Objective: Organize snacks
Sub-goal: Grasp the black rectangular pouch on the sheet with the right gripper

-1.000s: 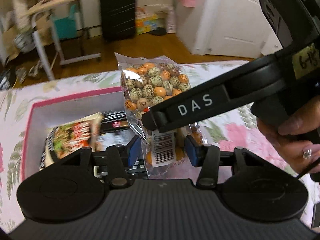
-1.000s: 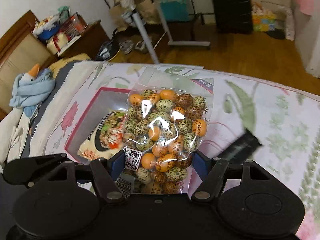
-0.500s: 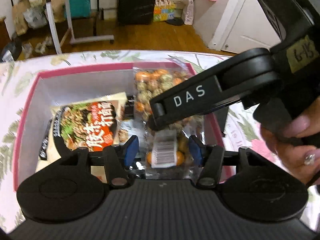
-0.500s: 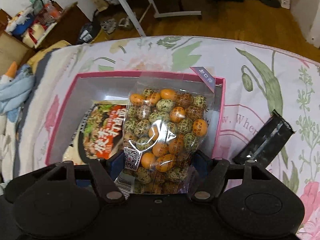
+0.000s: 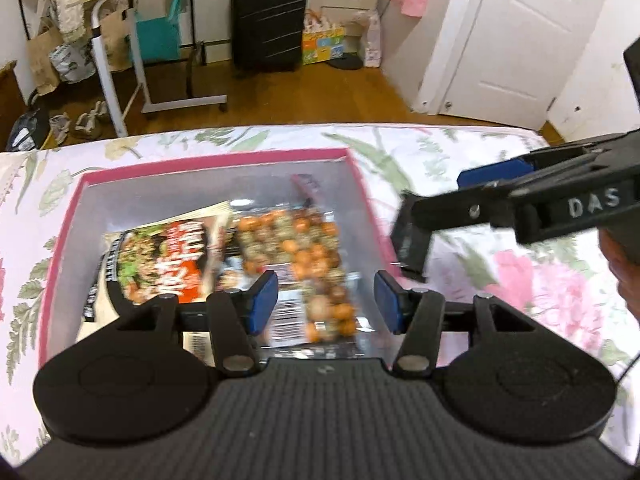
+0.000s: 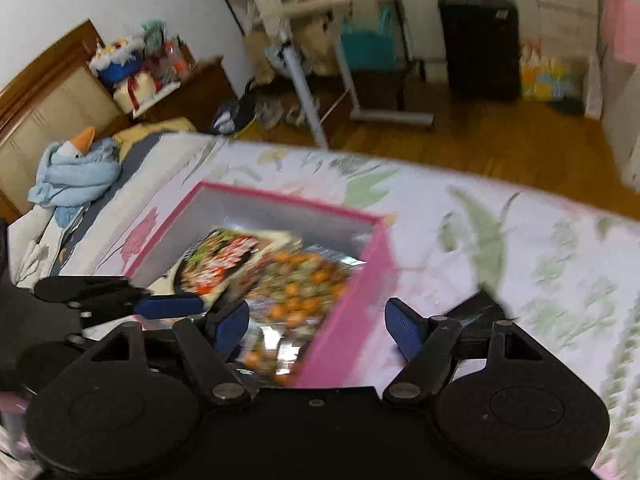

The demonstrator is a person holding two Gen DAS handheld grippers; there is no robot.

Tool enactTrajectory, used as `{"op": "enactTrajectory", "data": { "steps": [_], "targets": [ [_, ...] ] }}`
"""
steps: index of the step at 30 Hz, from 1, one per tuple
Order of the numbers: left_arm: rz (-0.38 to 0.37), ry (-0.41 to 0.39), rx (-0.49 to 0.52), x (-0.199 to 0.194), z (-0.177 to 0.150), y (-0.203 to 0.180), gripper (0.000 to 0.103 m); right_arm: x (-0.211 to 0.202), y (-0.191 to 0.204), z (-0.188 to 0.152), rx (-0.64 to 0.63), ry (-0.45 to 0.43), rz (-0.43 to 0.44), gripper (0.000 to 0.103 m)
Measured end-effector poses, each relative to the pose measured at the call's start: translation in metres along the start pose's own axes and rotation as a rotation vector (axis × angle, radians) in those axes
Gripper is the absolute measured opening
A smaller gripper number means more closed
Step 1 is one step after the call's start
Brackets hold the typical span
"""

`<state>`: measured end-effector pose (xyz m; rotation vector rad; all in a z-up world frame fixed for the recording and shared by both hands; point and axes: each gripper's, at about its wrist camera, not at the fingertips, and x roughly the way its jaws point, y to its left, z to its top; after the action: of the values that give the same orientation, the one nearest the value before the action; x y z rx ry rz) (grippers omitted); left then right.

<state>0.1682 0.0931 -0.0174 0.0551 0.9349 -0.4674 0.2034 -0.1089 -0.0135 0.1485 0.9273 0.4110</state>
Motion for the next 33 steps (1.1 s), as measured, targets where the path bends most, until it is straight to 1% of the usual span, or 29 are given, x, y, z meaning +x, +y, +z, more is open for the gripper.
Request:
{"op": "enactTrajectory", "data": {
  "steps": [3,7,9,11,12,14,16,17,20,22,24,28,30,33],
  "targets": [
    [-0.025,-0.007,0.011,-0.006,0.004,-0.022,0.051,-0.017,-0.029,-0.004,-0.017,-0.065,-0.047,0.079],
    [-0.057,-0.006,0.013,-0.004,0.008,-0.060,0.051,-0.025,-0.067,-0.012,-0.058,-0.114,-0.089,0.079],
    [-0.063,0.011,-0.002,0.004,0.009,-0.080,0.051,-0.026,-0.082,-0.014,-0.087,-0.129,-0.106,0.079],
    [-0.057,0.021,-0.016,0.015,0.009,-0.097,0.051,-0.022,-0.098,-0.013,-0.105,-0.115,-0.096,0.079],
    [-0.047,0.016,-0.020,0.021,0.009,-0.106,0.051,-0.020,-0.106,-0.013,-0.106,-0.103,-0.076,0.079],
    [-0.008,-0.014,0.013,0.036,0.006,-0.123,0.051,-0.012,-0.124,-0.011,-0.096,-0.076,-0.037,0.079],
    [0.068,-0.021,0.036,0.056,0.001,-0.138,0.051,-0.002,-0.136,-0.012,-0.115,-0.073,-0.026,0.076],
    [0.087,-0.024,0.034,0.065,-0.002,-0.144,0.051,0.003,-0.141,-0.016,-0.124,-0.079,-0.022,0.073],
    [0.106,-0.034,-0.031,0.091,-0.007,-0.148,0.051,0.023,-0.159,-0.019,-0.091,-0.067,0.033,0.064],
    [0.138,-0.043,-0.086,0.107,-0.012,-0.149,0.051,0.036,-0.171,-0.021,-0.052,-0.063,0.089,0.064],
    [0.170,-0.052,-0.127,0.122,-0.016,-0.149,0.051,0.050,-0.178,-0.021,-0.032,-0.043,0.125,0.064],
    [0.240,-0.089,-0.221,0.145,-0.024,-0.144,0.052,0.075,-0.188,-0.021,-0.007,-0.013,0.118,0.064],
    [0.271,-0.097,-0.265,0.150,-0.028,-0.138,0.055,0.084,-0.190,-0.020,-0.007,-0.007,0.116,0.064],
    [0.303,-0.110,-0.299,0.154,-0.032,-0.131,0.059,0.096,-0.190,-0.020,-0.021,0.015,0.121,0.064]
  ]
}}
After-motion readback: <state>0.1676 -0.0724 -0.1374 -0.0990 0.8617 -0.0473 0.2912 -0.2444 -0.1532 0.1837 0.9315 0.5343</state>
